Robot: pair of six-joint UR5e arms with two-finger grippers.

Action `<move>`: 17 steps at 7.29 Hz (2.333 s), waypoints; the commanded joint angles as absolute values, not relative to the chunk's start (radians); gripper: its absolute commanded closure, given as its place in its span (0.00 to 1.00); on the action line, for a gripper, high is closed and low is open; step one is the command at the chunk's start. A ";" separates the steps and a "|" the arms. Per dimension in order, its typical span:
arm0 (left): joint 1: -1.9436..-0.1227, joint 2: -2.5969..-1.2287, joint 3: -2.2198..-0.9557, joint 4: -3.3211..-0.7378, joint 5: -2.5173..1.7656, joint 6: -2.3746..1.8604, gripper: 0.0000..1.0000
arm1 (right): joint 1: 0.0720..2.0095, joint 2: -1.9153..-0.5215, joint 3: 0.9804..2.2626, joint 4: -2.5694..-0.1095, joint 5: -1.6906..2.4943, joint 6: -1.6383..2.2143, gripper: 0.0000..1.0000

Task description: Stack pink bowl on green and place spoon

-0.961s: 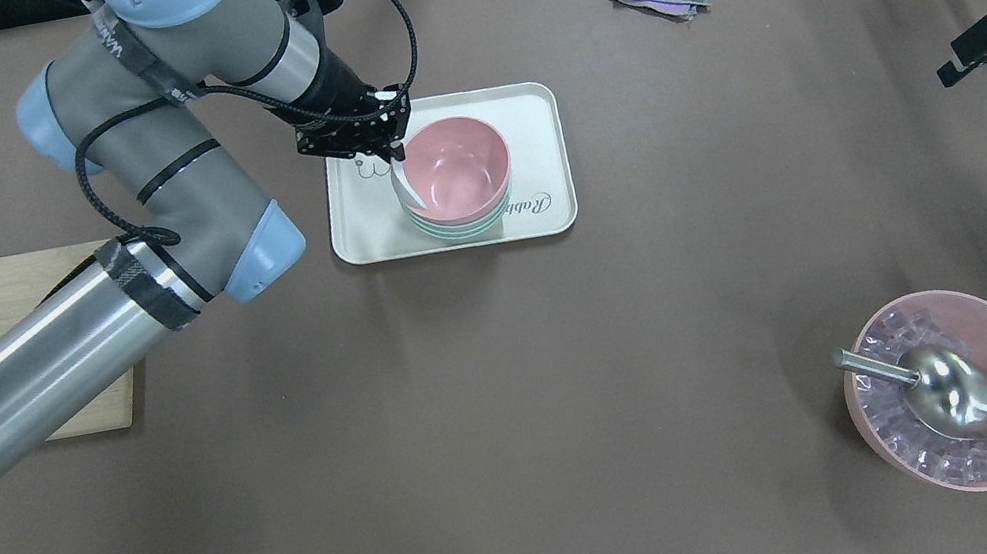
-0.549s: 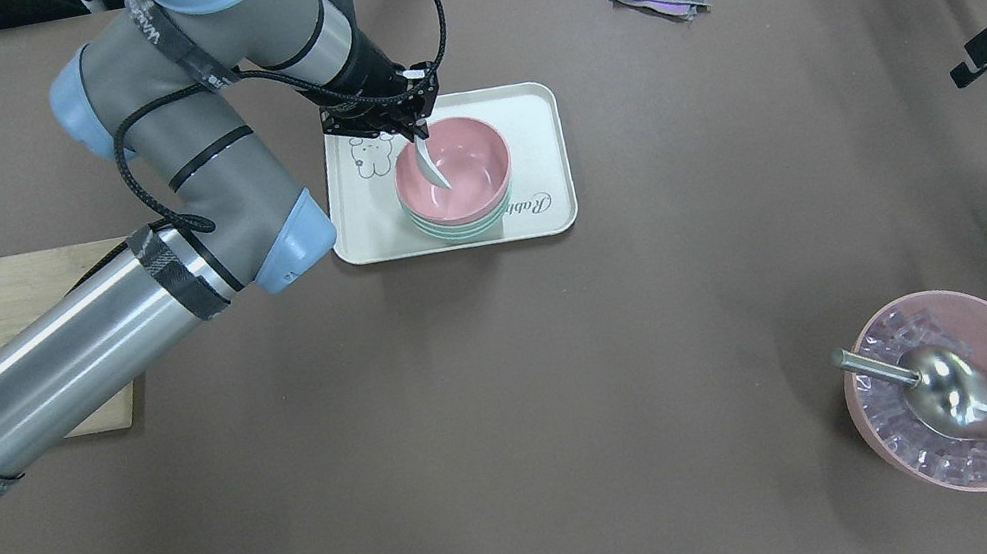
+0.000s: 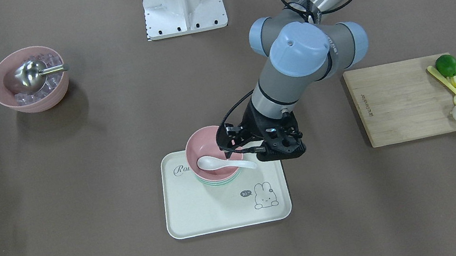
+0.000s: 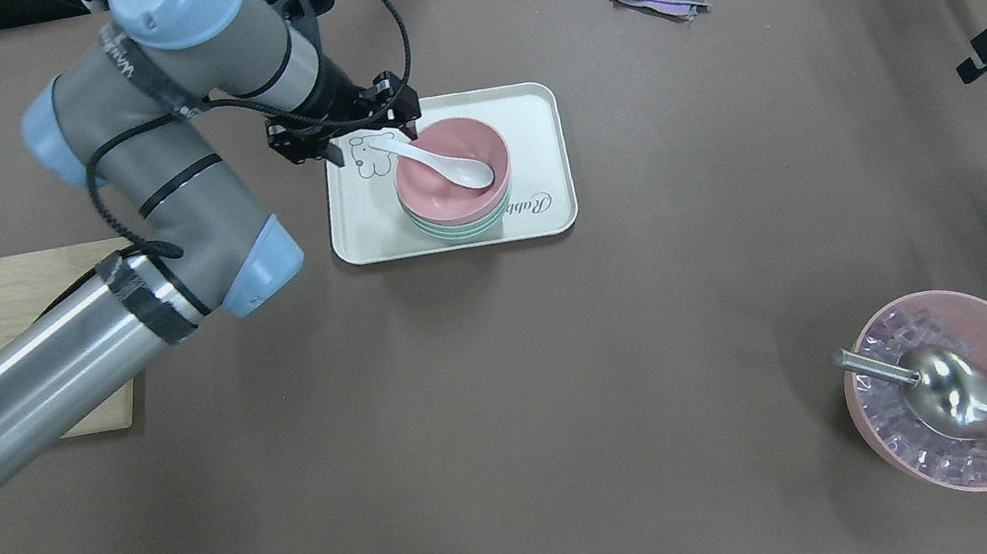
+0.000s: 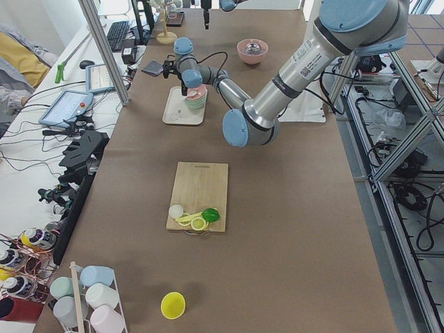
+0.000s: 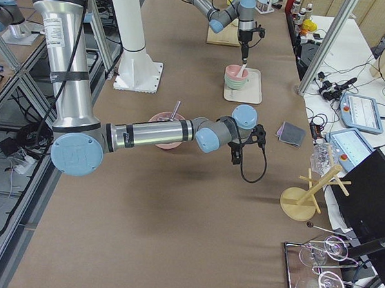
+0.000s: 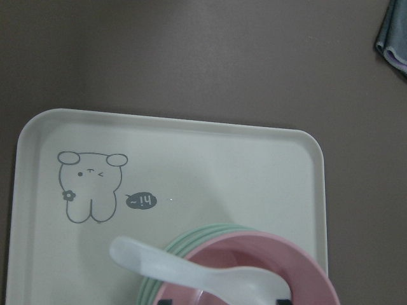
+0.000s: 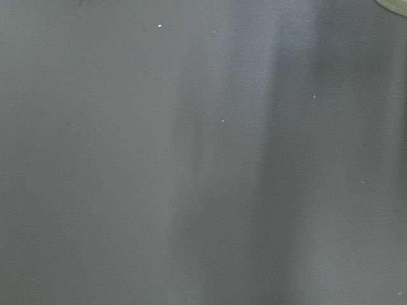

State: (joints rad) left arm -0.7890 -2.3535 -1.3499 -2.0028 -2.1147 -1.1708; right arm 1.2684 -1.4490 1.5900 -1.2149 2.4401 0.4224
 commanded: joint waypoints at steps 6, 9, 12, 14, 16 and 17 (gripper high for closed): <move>-1.195 -1.620 -1.697 -1.806 -2.272 -0.266 0.02 | 1.282 -1.453 1.477 -1.209 2.319 0.256 0.00; -1.250 -1.516 -1.669 -1.836 -2.312 -0.229 0.02 | 1.281 -1.450 1.473 -1.203 2.313 0.256 0.00; -1.250 -1.517 -1.667 -1.836 -2.316 -0.238 0.02 | 1.279 -1.431 1.471 -1.203 2.313 0.262 0.00; -1.252 -1.529 -1.674 -1.838 -2.315 -0.236 0.02 | 1.279 -1.430 1.465 -1.203 2.312 0.258 0.00; -1.250 -1.535 -1.695 -1.839 -2.310 -0.235 0.02 | 1.279 -1.425 1.456 -1.201 2.316 0.262 0.00; -1.252 -1.537 -1.703 -1.839 -2.310 -0.235 0.02 | 1.279 -1.427 1.454 -1.203 2.318 0.268 0.00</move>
State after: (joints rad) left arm -1.2506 -1.5344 -1.6899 -1.8390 -2.3115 -0.2357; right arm 1.2793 -1.4266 1.4565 -1.2020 2.3154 0.2619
